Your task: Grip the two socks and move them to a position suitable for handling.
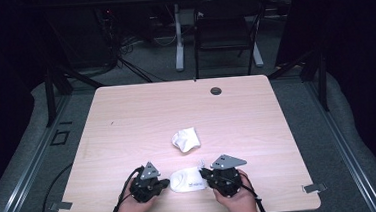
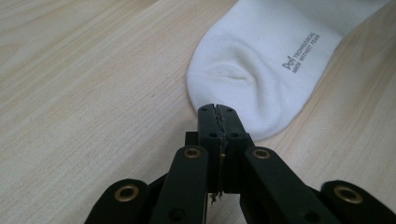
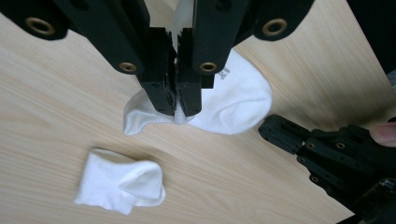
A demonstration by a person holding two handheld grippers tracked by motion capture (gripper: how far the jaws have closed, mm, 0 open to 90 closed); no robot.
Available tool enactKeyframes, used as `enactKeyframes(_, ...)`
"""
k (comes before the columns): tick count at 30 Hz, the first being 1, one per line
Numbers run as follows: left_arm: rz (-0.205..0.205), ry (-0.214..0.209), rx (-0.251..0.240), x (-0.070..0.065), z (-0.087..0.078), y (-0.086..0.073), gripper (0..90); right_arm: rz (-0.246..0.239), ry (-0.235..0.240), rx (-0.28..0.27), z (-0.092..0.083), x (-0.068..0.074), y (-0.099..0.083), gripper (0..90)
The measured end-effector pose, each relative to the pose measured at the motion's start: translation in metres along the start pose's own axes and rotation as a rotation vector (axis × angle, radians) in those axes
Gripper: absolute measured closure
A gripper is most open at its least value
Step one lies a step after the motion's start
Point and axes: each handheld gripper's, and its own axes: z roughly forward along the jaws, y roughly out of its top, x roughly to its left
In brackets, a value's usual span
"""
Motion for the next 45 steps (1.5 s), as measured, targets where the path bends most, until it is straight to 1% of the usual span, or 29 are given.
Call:
enactKeyframes(1, -0.002, -0.002, 0.0, 0.0, 0.0, 0.0, 90.0, 0.0, -0.009, 0.01, -0.003, -0.002, -0.002, 86.3)
enactKeyframes(4, -0.002, -0.002, -0.003, -0.001, 0.0, 0.0, 90.0, 0.011, -0.01, 0.007, -0.006, -0.006, -0.004, 86.3)
enactKeyframes(5, 0.004, 0.0, -0.009, -0.001, 0.0, 0.001, 90.0, 0.01, -0.016, 0.007, -0.007, -0.007, -0.005, 86.2)
enactKeyframes(6, 0.002, -0.006, -0.016, -0.001, -0.001, 0.002, 90.0, 0.015, -0.023, 0.003, -0.008, -0.009, -0.006, 86.2)
enactKeyframes(7, -0.007, -0.015, -0.034, -0.001, -0.002, 0.003, 90.0, 0.017, -0.027, 0.007, -0.009, -0.011, -0.006, 86.2)
enactKeyframes(9, -0.008, -0.03, -0.068, -0.002, -0.003, 0.006, 89.8, 0.041, -0.025, 0.004, -0.01, -0.015, -0.008, 86.0)
enactKeyframes(10, -0.008, -0.036, -0.073, -0.002, -0.003, 0.007, 89.4, 0.048, -0.024, 0.015, -0.009, -0.017, -0.01, 86.0)
enactKeyframes(11, -0.018, -0.047, -0.076, -0.003, -0.002, 0.007, 88.9, 0.049, -0.025, 0.021, -0.009, -0.017, -0.011, 86.0)
enactKeyframes(12, -0.011, -0.052, -0.079, -0.003, 0.0, 0.008, 88.5, 0.057, -0.028, 0.022, -0.008, -0.018, -0.013, 85.9)
enactKeyframes(14, 0.006, -0.058, -0.069, -0.006, 0.004, 0.009, 87.8, 0.074, -0.021, 0.043, -0.007, -0.02, -0.016, 85.7)
enactKeyframes(18, 0.038, -0.054, -0.043, -0.01, 0.011, 0.009, 87.1, 0.099, -0.021, 0.038, -0.006, -0.023, -0.019, 85.5)
enactKeyframes(19, 0.051, -0.048, -0.034, -0.011, 0.012, 0.008, 87.2, 0.103, -0.019, 0.038, -0.006, -0.023, -0.019, 85.4)
enactKeyframes(20, 0.058, -0.044, -0.039, -0.012, 0.013, 0.008, 87.5, 0.11, -0.015, 0.038, -0.006, -0.024, -0.019, 85.2)
enactKeyframes(24, 0.044, -0.05, -0.037, -0.011, 0.013, 0.008, 88.1, 0.123, -0.028, 0.058, -0.006, -0.028, -0.023, 84.5)
enactKeyframes(27, 0.027, -0.055, -0.022, -0.009, 0.01, 0.007, 88.6, 0.14, -0.041, 0.072, -0.008, -0.031, -0.024, 83.4)
enactKeyframes(29, 0.018, -0.054, -0.016, -0.008, 0.009, 0.007, 88.8, 0.144, -0.059, 0.084, -0.01, -0.033, -0.026, 83.4)
enactKeyframes(31, 0.015, -0.053, -0.011, -0.008, 0.008, 0.006, 89.0, 0.157, -0.061, 0.095, -0.011, -0.035, -0.027, 83.2)
enactKeyframes(32, 0.008, -0.052, -0.008, -0.008, 0.007, 0.005, 88.9, 0.156, -0.071, 0.102, -0.012, -0.036, -0.028, 83.2)
enactKeyframes(34, 0.008, -0.05, -0.001, -0.007, 0.005, 0.004, 89.2, 0.177, -0.068, 0.121, -0.013, -0.038, -0.029, 84.2)
enactKeyframes(35, 0.009, -0.049, 0.002, -0.006, 0.003, 0.003, 89.2, 0.183, -0.069, 0.124, -0.013, -0.039, -0.03, 86.1)
enactKeyframes(37, 0.001, -0.053, 0.009, -0.005, 0.001, 0.002, 89.3, 0.188, -0.068, 0.146, -0.012, -0.039, -0.031, 89.3)
enactKeyframes(39, -0.014, -0.056, 0.013, -0.004, -0.001, 0.0, 89.4, 0.195, -0.067, 0.176, -0.011, -0.038, -0.032, 90.0)
enactKeyframes(40, -0.014, -0.057, 0.012, -0.003, -0.001, -0.001, 89.3, 0.195, -0.063, 0.184, -0.01, -0.037, -0.032, 90.0)
enactKeyframes(41, -0.015, -0.059, 0.014, -0.003, -0.002, -0.001, 89.3, 0.192, -0.065, 0.186, -0.011, -0.036, -0.032, 89.7)
enactKeyframes(42, -0.016, -0.058, 0.015, -0.003, -0.003, -0.001, 89.3, 0.188, -0.068, 0.162, -0.011, -0.035, -0.032, 86.6)
enactKeyframes(43, -0.015, -0.057, 0.016, -0.003, -0.003, -0.001, 89.3, 0.193, -0.061, 0.153, -0.013, -0.033, -0.031, 85.9)
enactKeyframes(45, -0.015, -0.057, 0.016, -0.002, -0.003, -0.001, 89.3, 0.176, -0.051, 0.106, -0.015, -0.03, -0.028, 85.4)
